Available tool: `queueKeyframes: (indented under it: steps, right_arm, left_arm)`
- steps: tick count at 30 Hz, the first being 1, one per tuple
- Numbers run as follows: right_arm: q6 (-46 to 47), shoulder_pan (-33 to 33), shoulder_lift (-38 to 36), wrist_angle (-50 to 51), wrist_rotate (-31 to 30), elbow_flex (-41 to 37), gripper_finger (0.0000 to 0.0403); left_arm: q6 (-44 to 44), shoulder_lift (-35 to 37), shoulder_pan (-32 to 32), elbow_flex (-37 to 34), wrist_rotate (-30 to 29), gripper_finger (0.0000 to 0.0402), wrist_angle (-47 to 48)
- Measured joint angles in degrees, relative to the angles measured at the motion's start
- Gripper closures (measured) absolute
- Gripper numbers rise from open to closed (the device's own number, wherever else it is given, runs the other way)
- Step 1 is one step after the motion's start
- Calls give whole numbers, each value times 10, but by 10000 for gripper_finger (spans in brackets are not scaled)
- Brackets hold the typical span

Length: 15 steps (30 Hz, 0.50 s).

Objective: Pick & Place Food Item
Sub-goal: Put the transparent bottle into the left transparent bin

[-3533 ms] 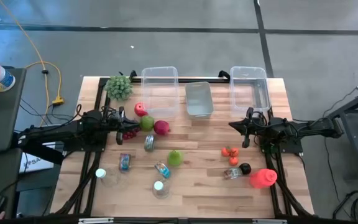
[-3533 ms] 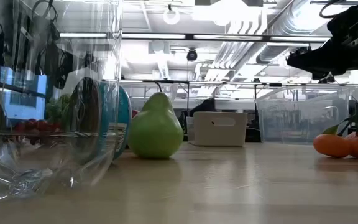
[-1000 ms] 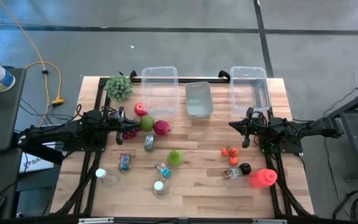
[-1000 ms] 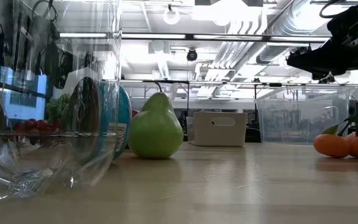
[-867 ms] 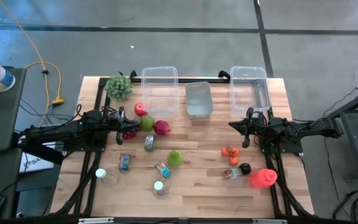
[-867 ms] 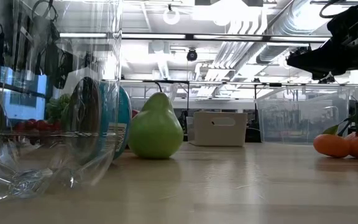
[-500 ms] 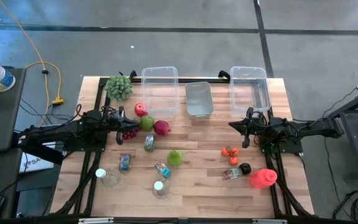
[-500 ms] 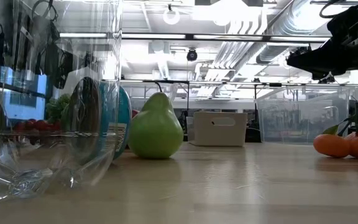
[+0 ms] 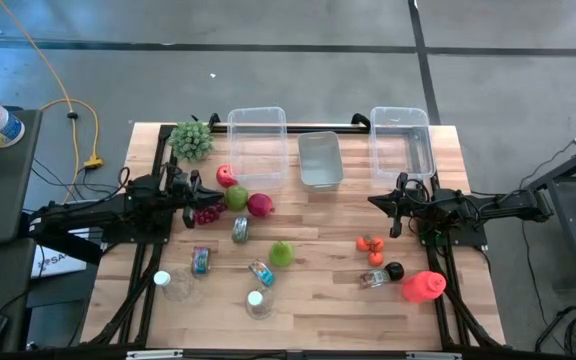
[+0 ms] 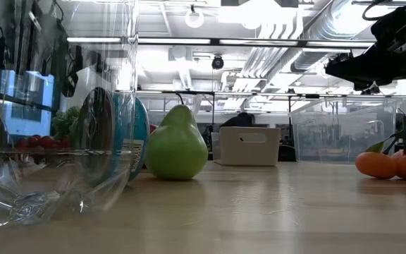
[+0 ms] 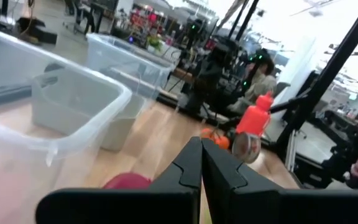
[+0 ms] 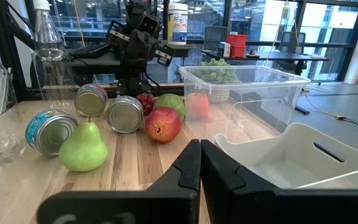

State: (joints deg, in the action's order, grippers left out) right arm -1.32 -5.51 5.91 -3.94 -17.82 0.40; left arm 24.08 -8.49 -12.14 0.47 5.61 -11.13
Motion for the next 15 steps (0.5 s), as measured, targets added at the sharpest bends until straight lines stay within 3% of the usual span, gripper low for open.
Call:
queueKeyframes:
  steps: [7, 15]
  right_arm:
    - [68, 0, 0, -5, 0, 0, 401]
    - [58, 0, 0, -13, 0, 0, 401]
  left_arm:
    - [0, 0, 0, 0, 7, 401, -11]
    - [0, 0, 0, 0, 7, 401, -9]
